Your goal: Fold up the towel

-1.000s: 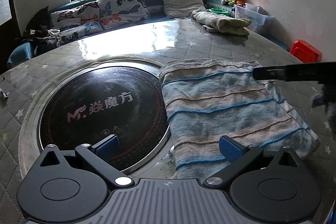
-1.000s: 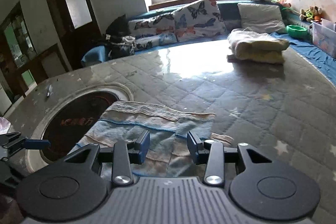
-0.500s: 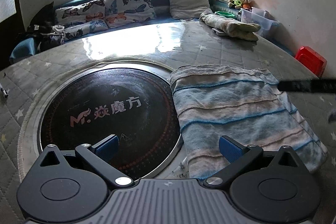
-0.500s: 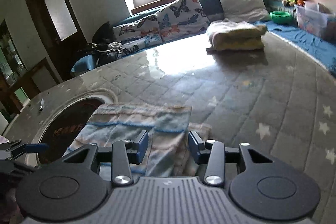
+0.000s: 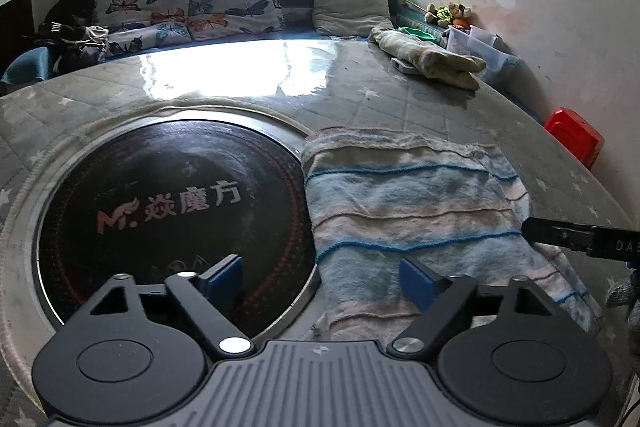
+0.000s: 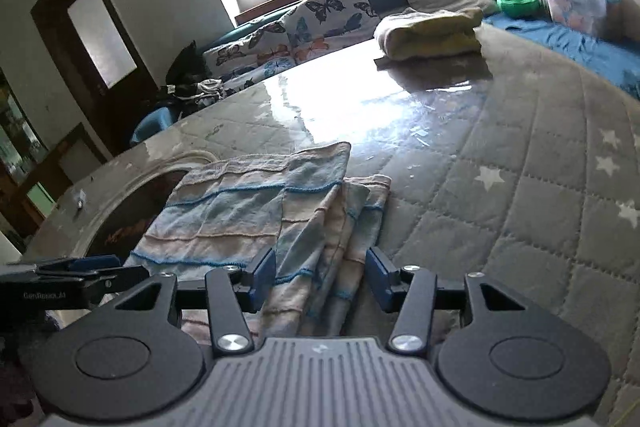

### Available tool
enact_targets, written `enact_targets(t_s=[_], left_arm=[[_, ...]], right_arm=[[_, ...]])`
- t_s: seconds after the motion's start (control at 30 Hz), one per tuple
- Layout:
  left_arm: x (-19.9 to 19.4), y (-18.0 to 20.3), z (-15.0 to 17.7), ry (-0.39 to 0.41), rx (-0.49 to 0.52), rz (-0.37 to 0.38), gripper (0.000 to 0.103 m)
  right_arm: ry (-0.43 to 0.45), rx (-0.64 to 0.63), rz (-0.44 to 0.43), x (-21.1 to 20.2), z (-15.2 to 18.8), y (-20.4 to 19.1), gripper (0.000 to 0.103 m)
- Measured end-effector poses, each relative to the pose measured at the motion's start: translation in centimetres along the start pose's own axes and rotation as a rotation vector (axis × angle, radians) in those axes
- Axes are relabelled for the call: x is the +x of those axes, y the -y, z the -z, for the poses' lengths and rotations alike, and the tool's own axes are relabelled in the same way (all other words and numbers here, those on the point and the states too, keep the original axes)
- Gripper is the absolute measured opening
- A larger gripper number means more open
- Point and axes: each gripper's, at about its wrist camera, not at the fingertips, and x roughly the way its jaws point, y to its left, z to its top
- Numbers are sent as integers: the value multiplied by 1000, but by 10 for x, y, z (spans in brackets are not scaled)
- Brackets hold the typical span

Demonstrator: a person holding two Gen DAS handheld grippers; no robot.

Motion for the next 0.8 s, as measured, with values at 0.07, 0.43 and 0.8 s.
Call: enact_targets(t_s=[0.07, 0.43, 0.8], left_arm=[[0, 1, 1, -3, 2, 15, 73], [-9, 6, 6, -16, 5, 107, 24], [-51, 2, 40, -65, -17, 179, 24]], right_arm=[[-2, 4, -5, 0, 1, -2, 48], [-2, -1, -38, -7, 9, -8, 21], [-31, -23, -77, -42, 37, -9, 28]])
